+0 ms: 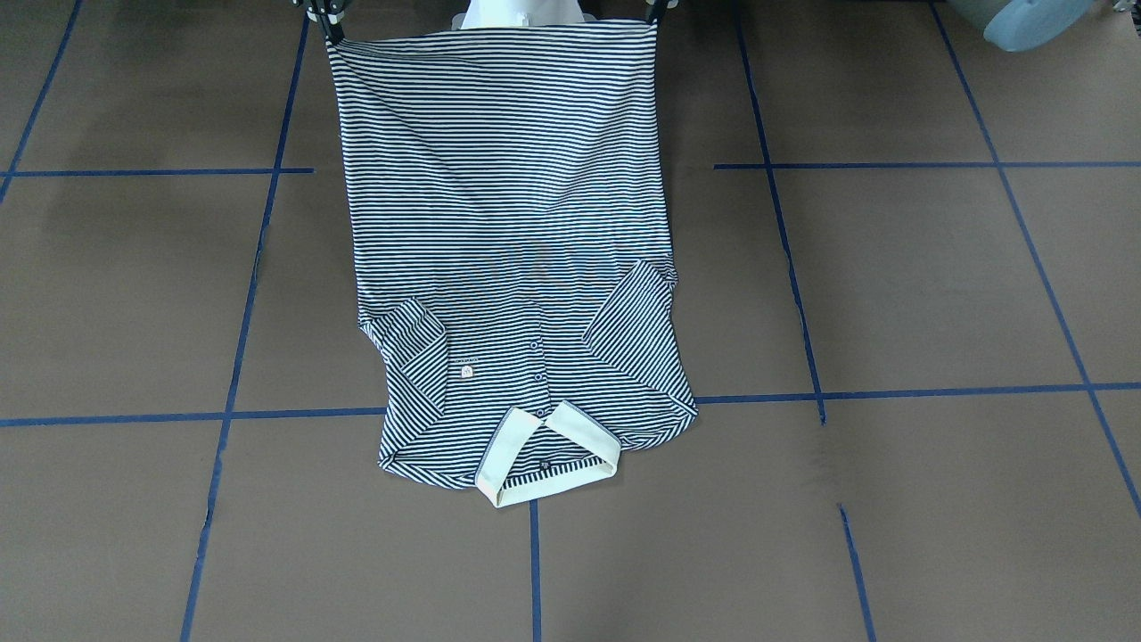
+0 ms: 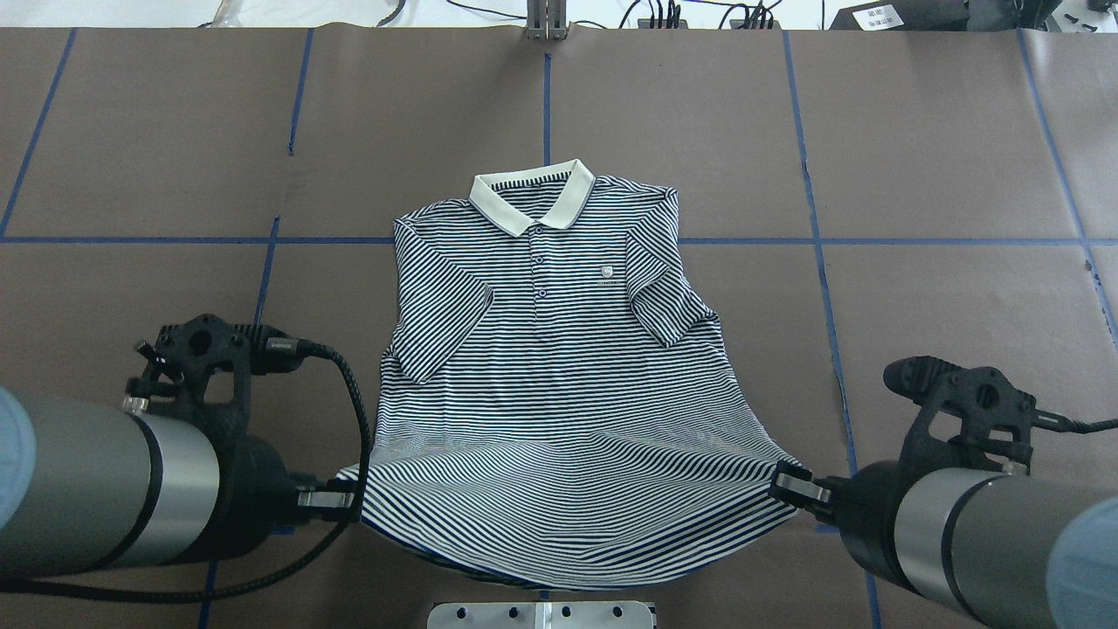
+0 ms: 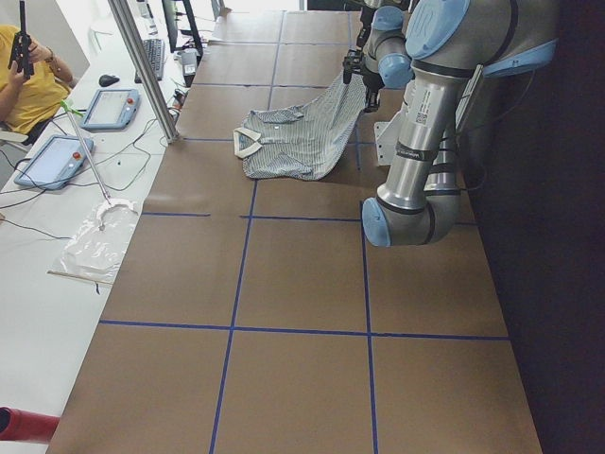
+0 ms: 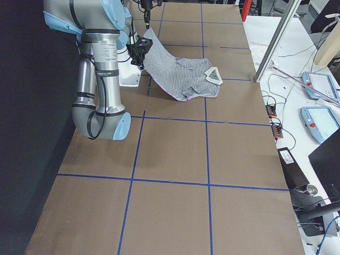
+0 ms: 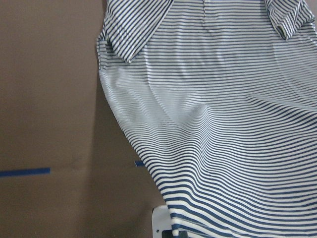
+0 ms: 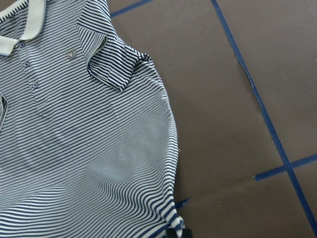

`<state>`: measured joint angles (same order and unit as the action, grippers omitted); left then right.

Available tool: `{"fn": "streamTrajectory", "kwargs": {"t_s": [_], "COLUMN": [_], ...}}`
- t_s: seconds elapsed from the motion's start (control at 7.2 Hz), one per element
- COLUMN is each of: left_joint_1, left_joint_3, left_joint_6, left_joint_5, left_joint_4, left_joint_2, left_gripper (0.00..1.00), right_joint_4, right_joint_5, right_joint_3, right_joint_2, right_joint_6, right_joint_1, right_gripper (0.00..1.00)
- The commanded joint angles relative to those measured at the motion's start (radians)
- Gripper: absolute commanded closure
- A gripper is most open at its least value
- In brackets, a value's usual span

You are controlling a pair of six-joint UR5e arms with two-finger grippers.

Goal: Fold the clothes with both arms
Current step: 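Carry the hem with both grippers over the shirt toward the collar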

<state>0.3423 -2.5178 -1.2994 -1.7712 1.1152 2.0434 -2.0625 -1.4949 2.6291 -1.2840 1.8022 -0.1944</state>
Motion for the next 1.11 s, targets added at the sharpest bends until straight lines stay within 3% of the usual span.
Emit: {"fn": "streamTrajectory", "kwargs": {"t_s": [0.0,0.28,0.69,0.97], "left_joint_1": [0.147,0.243,0.349,0.394], "left_joint_3": [0.107,0.235,0.549,0.699], "left_joint_6": [0.142,0.199,0.279,0.327], "left_joint_5": [-0.005,-0.004,-0.004,0.002], "left_joint_4": [0.005,0.067,0.358,0.463], "left_joint_2": [0.038,0.076,0.100,0.115], "left_gripper": [1.00,1.00,1.00,1.00], "right_joint_4": [0.002,0.031,0.386,0.575], "right_joint_5": [-0.080,-0.155,-0.174,-0.171], "right_joint_3": [-0.159,-0.333,-0.667,-0.893], "right_joint_2": [0.144,0.233,0.247,0.290], "right_joint_6": [-0.139,-0.269,-0.296,-0.300], "right_joint_1": [-0.202,-0.377,-0.457,-0.479], "right_gripper": [1.00,1.00,1.00,1.00]}}
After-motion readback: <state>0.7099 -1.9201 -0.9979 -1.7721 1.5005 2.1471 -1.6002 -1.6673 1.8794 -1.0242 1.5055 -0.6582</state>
